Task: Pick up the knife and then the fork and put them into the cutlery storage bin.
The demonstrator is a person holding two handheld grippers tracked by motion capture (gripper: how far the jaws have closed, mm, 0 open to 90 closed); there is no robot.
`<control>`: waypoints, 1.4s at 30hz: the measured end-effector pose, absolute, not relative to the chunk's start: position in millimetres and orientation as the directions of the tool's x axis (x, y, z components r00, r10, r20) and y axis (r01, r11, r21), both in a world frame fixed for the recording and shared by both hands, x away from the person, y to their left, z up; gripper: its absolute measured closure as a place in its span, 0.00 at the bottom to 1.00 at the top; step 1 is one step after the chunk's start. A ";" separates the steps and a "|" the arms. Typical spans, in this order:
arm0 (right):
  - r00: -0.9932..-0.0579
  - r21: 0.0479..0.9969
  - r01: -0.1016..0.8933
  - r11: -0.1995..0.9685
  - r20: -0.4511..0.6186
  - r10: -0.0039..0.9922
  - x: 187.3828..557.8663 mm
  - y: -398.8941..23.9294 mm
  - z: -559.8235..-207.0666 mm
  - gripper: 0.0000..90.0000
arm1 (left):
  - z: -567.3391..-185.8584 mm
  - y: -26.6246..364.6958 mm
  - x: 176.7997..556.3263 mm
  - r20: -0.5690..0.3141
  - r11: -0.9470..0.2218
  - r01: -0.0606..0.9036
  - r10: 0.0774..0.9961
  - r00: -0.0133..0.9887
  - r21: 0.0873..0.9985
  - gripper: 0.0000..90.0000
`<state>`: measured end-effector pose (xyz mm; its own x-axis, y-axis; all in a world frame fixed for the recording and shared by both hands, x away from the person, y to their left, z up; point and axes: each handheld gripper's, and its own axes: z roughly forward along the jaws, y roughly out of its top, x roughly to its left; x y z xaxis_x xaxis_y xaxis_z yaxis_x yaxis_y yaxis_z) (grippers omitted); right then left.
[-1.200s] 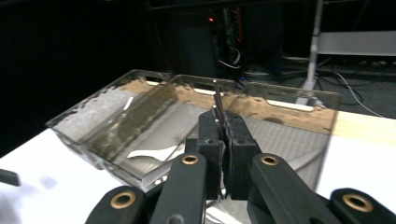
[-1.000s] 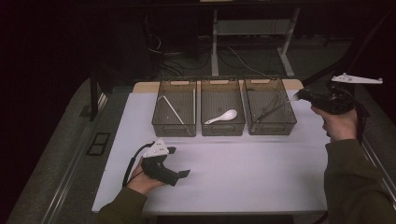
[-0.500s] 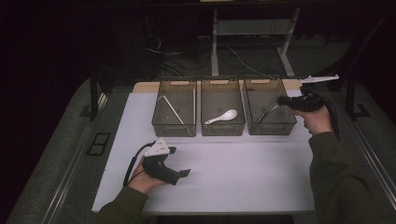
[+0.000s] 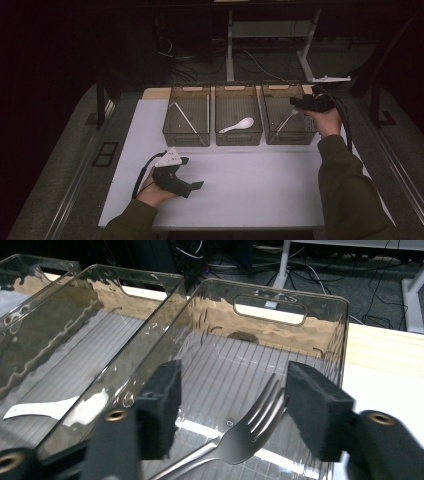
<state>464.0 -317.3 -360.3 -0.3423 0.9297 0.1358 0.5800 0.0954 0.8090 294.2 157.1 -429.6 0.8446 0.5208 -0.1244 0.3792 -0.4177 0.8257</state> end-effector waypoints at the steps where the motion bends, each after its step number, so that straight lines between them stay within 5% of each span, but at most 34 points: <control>1: -0.347 0.813 0.572 0.106 0.122 0.930 462.8 -317.8 -360.2 0.39 | -429.7 156.9 294.2 -0.124 -0.419 0.379 0.520 0.845 0.825 0.00; 14: -0.393 0.847 0.511 0.144 0.082 0.916 435.0 -324.2 -352.2 0.30 | -429.4 157.3 293.2 -0.119 -0.421 0.376 0.521 0.845 0.826 0.00; 42: -0.634 0.848 0.469 0.247 0.129 0.762 290.0 -302.7 -412.4 0.21 | -424.6 161.0 287.8 -0.088 -0.427 0.338 0.507 0.857 0.839 0.00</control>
